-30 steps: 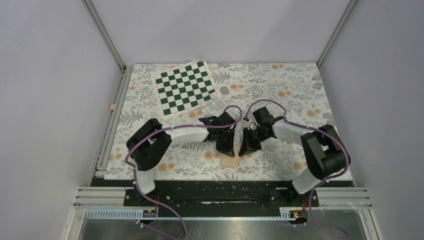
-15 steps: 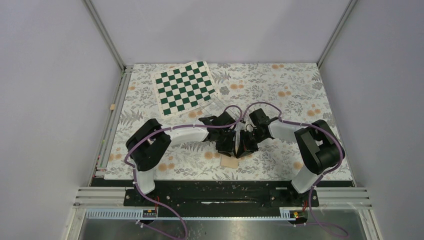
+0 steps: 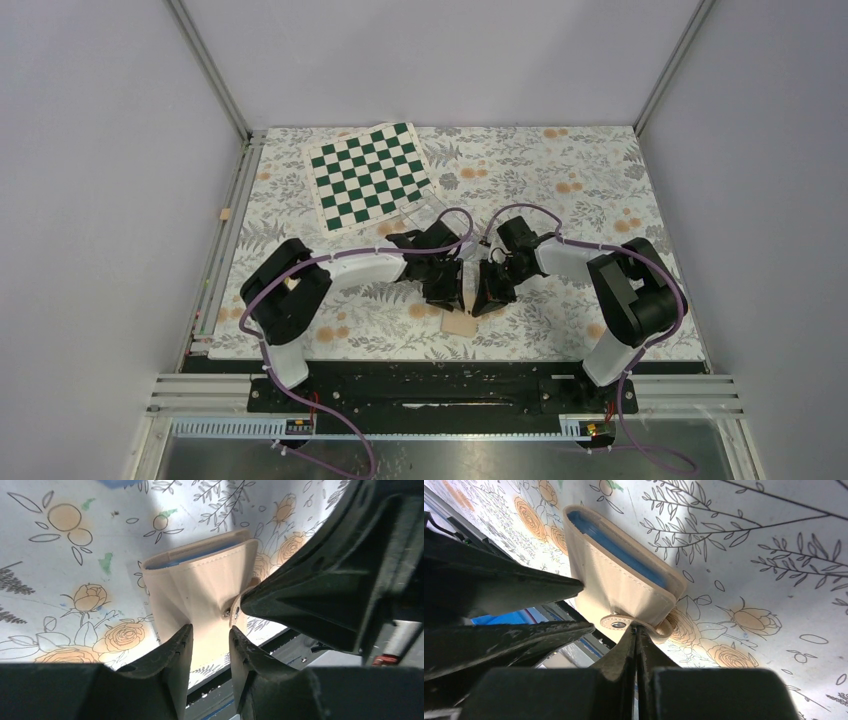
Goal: Put the credit cards into the card holder
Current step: Close the card holder at the center of the board.
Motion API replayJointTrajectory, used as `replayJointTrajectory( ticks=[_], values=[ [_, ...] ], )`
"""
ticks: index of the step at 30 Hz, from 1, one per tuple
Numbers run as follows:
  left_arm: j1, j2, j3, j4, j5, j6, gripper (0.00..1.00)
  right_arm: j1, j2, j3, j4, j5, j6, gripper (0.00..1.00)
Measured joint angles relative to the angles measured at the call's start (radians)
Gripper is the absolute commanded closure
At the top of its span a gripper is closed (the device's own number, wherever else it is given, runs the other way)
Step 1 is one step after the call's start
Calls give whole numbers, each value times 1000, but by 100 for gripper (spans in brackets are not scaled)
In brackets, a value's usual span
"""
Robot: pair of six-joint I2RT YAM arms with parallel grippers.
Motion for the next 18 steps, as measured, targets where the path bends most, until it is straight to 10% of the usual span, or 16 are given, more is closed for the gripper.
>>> replayJointTrajectory(
  ticks=[15, 18],
  values=[
    [19, 26, -72, 159, 122, -55, 84, 1, 6, 5, -5, -1, 0, 100],
    [19, 33, -72, 169, 133, -61, 100, 1, 9, 8, -10, -1, 0, 100]
  ],
)
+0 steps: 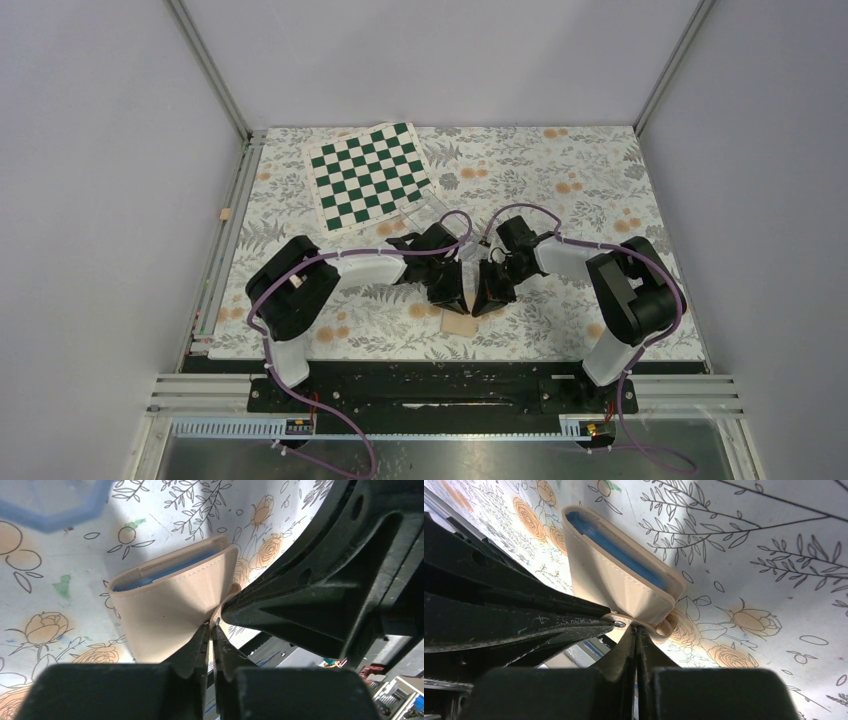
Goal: Put the credit cards into the card holder
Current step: Close the card holder at the center of the board.
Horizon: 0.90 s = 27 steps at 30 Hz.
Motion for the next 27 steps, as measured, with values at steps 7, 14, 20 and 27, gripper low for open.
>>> replayJointTrajectory(
  ticks=[7, 14, 20, 27],
  values=[
    [0, 2, 0, 6, 7, -4, 100, 0, 1, 1, -2, 0, 0, 94],
    [-1, 2, 15, -22, -7, 10, 100, 11, -20, 1, -1, 10, 4, 82],
    [-2, 2, 32, -61, -26, 34, 100, 21, -77, 3, -13, 49, 4, 82],
    [-2, 2, 35, -71, -31, 45, 100, 21, -71, 43, -28, 82, 8, 83]
  ],
)
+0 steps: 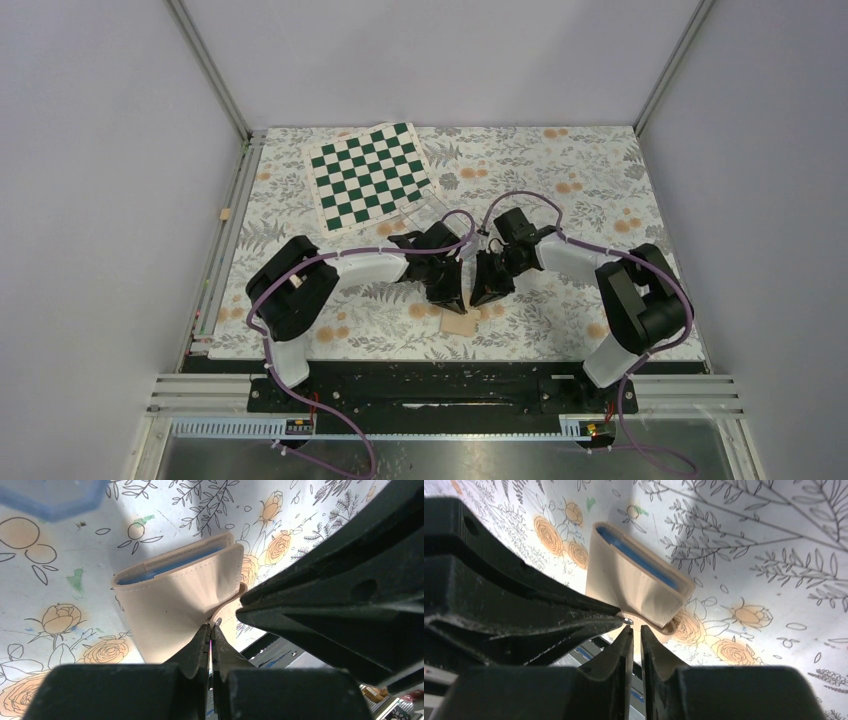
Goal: Put the credit cards into the card holder
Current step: Close the card holder at the center of the board.
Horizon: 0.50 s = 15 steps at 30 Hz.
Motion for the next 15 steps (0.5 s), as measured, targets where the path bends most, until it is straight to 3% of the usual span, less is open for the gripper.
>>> replayJointTrajectory(
  ticks=[15],
  values=[
    [2, 0, 15, -24, -8, 7, 100, 0, 112, 68, -19, 24, 6, 86]
  ],
)
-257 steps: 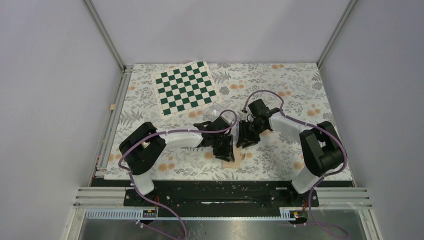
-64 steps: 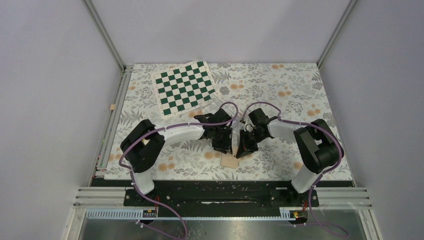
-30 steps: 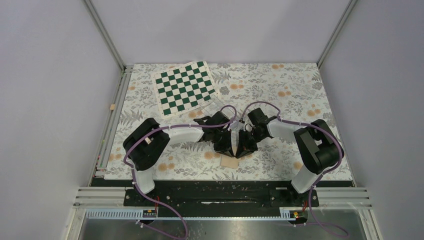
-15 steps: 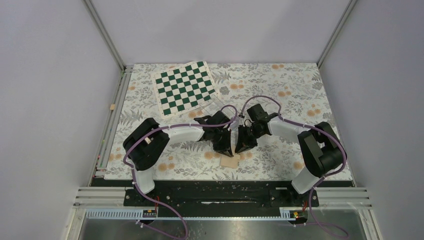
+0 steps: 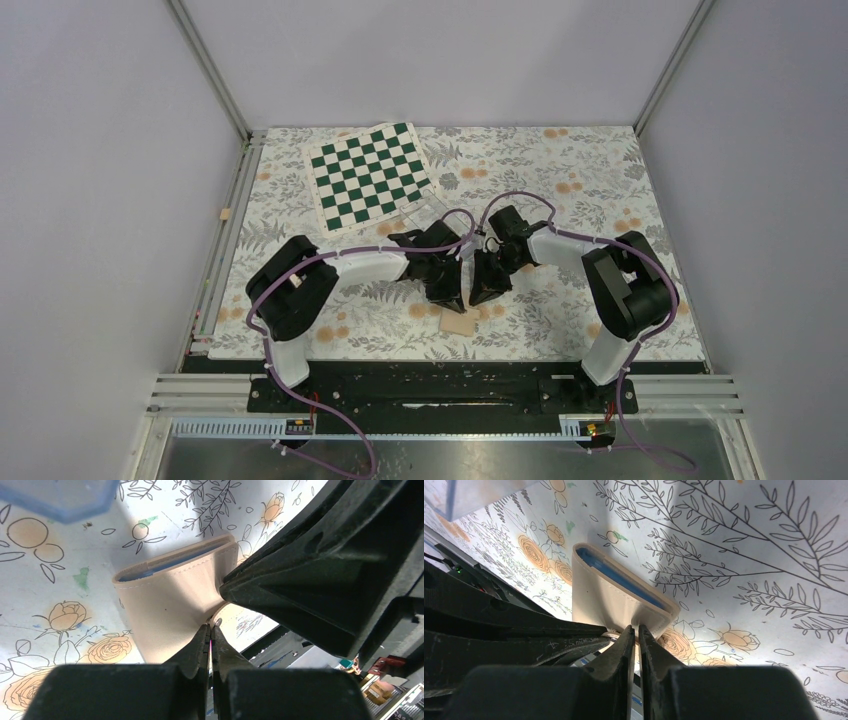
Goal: Put the credit cards into the card holder
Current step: Close the card holder at the center of the board.
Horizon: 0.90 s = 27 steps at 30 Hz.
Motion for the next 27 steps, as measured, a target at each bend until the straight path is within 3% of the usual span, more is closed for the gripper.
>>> replayJointTrajectory(
  ticks=[27],
  values=[
    [8, 12, 13, -1, 10, 2, 100, 0, 2, 0, 0, -1, 0, 86]
  ],
)
